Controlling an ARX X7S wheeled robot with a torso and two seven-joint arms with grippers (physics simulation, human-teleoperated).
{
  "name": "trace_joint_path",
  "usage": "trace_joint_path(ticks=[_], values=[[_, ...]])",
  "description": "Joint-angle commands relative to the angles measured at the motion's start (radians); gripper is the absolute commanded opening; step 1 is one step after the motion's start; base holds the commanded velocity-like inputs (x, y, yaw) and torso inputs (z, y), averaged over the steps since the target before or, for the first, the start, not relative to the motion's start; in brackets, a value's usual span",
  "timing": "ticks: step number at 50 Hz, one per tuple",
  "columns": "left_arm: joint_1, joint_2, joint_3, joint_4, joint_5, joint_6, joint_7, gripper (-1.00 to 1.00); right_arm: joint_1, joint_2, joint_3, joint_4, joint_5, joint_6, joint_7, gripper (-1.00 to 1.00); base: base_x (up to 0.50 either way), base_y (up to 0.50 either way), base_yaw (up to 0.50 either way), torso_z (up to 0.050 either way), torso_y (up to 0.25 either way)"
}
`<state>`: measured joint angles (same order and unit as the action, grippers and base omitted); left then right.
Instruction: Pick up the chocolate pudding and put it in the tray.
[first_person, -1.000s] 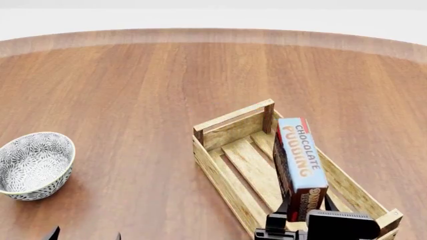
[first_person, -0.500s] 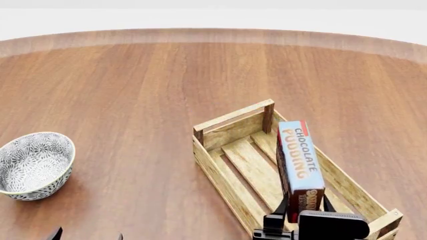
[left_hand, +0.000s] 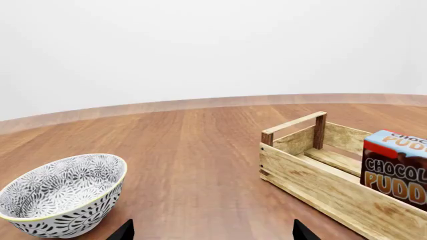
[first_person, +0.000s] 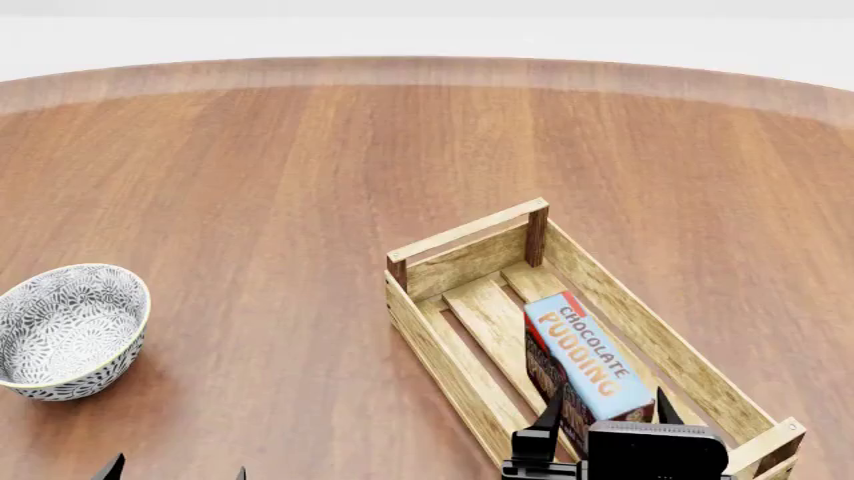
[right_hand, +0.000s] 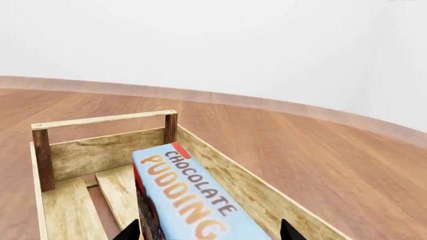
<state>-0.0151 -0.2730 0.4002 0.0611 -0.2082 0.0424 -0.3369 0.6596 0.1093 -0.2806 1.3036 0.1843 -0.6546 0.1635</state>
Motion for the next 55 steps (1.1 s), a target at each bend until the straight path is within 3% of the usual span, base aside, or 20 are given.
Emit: trace_joint_path(ticks=[1, 12, 21, 34, 51, 55], values=[[-0.001, -0.003, 0.004, 0.003, -0.003, -0.002, -0.003, 1.0, 0.0, -0.003, 0.043, 0.003, -0.048, 0.0, -0.001, 1.0, 0.0, 0.0, 0.0, 0.0, 0.0], [0.01, -0.017, -0.004, 0.057, -0.015, -0.017, -0.017, 1.0, -0.025, -0.007, 0.091, -0.021, -0.025, -0.042, -0.041, 1.0, 0.0, 0.0, 0.0, 0.0, 0.0], [0.06, -0.05, -0.022, 0.215, -0.012, -0.024, -0.053, 1.0, -0.301, 0.072, 0.093, -0.737, 0.007, 0.227, 0.048, 1.0, 0.0, 0.0, 0.0, 0.0, 0.0], [0.086, -0.065, -0.017, 0.291, 0.017, -0.024, -0.08, 1.0, -0.49, 0.139, 0.09, -1.223, -0.023, 0.365, 0.137, 1.0, 0.0, 0.0, 0.0, 0.0, 0.0], [0.126, -0.093, -0.017, 0.397, 0.017, -0.033, -0.096, 1.0, -0.604, 0.188, 0.079, -1.498, -0.044, 0.412, 0.164, 1.0, 0.0, 0.0, 0.0, 0.0, 0.0], [0.13, -0.097, -0.019, 0.407, 0.014, -0.034, -0.099, 1.0, -0.62, 0.19, 0.088, -1.492, 0.001, 0.347, 0.143, 1.0, 0.0, 0.0, 0.0, 0.0, 0.0]])
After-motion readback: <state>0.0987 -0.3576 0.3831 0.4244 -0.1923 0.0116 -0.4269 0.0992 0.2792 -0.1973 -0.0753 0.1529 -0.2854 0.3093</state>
